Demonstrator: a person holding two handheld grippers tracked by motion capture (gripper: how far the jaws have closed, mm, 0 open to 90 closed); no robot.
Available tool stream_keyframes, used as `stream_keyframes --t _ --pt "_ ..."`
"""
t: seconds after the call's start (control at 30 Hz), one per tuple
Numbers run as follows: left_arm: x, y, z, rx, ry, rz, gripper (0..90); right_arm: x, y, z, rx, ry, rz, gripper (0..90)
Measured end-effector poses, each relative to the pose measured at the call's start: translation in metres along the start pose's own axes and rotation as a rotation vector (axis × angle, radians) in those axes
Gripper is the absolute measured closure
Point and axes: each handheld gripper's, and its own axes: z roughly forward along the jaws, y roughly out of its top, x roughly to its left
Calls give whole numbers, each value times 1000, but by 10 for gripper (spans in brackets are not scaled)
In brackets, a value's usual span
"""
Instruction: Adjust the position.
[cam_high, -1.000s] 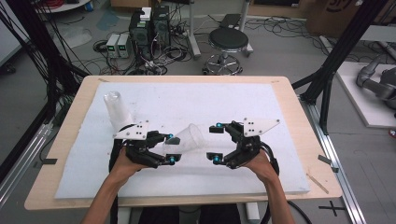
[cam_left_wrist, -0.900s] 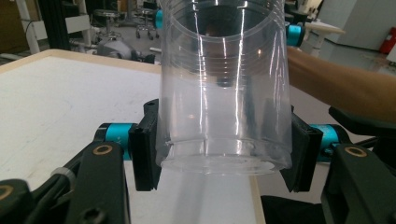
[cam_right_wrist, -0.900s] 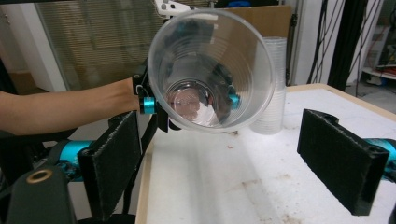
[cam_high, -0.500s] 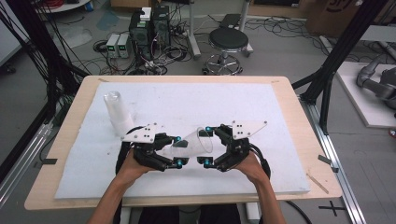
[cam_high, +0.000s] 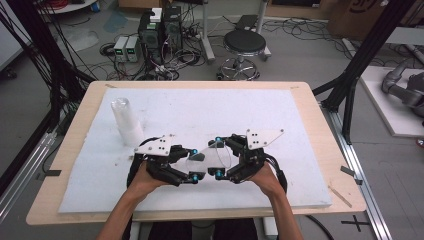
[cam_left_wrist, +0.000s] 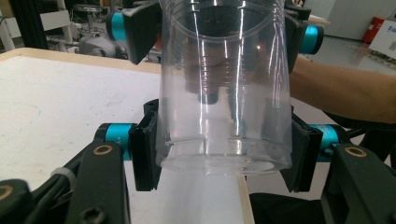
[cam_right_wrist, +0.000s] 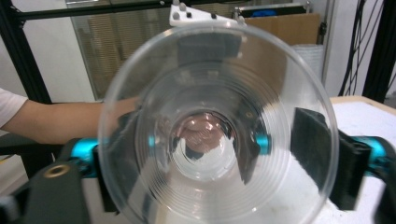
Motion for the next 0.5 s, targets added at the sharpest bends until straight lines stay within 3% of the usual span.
stream_keyframes --t 0.37,0.4,0.47,0.5 --pt "0 -1 0 -7 -4 -2 409 1 0 -1 -8 0 -15 260" --pt "0 -1 0 -10 2 1 365 1 0 -1 -8 -1 -17 260" --pt "0 1 0 0 68 -11 87 1 1 -2 -12 -9 -17 261" --pt "0 1 -1 2 81 3 45 1 1 -3 -13 -11 -17 262"
